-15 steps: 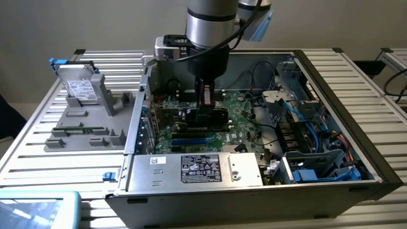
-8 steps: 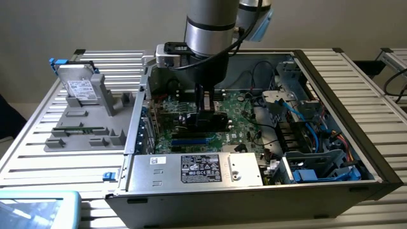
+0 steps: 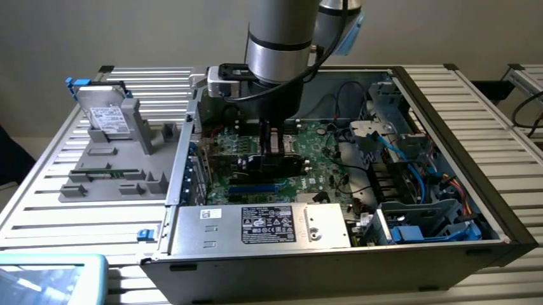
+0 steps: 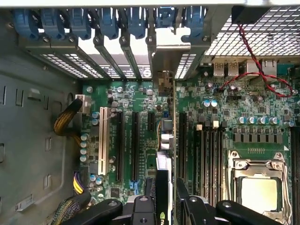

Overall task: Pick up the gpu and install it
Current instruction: 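Insert the gpu into the slot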

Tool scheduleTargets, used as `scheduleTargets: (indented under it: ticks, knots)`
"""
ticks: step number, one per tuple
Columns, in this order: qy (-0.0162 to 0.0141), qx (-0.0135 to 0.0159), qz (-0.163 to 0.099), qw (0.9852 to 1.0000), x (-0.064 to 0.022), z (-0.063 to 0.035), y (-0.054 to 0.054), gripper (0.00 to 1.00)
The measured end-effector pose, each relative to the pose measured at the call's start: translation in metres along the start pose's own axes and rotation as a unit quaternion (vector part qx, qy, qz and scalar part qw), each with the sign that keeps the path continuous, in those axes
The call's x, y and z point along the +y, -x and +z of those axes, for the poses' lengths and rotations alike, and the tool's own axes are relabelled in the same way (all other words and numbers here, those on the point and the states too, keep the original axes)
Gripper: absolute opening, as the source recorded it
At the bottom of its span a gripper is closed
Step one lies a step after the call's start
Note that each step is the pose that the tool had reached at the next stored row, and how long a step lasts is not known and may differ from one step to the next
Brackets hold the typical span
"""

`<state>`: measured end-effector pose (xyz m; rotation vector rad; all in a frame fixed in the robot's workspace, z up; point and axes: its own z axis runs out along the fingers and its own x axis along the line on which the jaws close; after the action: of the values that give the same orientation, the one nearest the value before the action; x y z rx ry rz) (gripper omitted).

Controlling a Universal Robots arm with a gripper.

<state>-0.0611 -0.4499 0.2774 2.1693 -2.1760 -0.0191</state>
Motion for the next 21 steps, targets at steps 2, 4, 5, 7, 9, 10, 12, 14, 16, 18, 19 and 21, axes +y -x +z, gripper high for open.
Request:
scheduleTargets:
  ticks: [2, 4, 5, 7, 9, 10, 12, 14, 16, 18, 19, 21]
  knots:
    - [0.0004, -0.0006, 0.000, 1.0000, 0.0010, 0.0015, 0.000, 0.28]
    - [0.0005, -0.0011, 0.001, 1.0000, 0.0011, 0.0042, 0.000, 0.28]
    - [0.0006, -0.0012, 0.001, 1.0000, 0.0012, 0.0056, 0.000, 0.28]
    - [0.0009, -0.0017, 0.002, 1.0000, 0.0019, 0.0074, 0.000, 0.28]
    - [0.0012, -0.0022, 0.002, 1.0000, 0.0025, 0.0091, 0.000, 0.28]
    - [0.0014, -0.0025, 0.002, 1.0000, 0.0026, 0.0100, 0.000, 0.28]
    - [0.0015, -0.0027, 0.003, 1.0000, 0.0027, 0.0111, -0.001, 0.28]
    - [0.0015, -0.0026, 0.003, 1.0000, 0.0028, 0.0112, -0.001, 0.28]
    - [0.0013, -0.0027, 0.003, 1.0000, 0.0029, 0.0113, -0.001, 0.28]
    - [0.0013, -0.0028, 0.003, 1.0000, 0.0031, 0.0113, -0.001, 0.28]
    - [0.0013, -0.0028, 0.003, 1.0000, 0.0034, 0.0114, -0.001, 0.28]
    - [0.0012, -0.0029, 0.003, 1.0000, 0.0038, 0.0121, -0.001, 0.28]
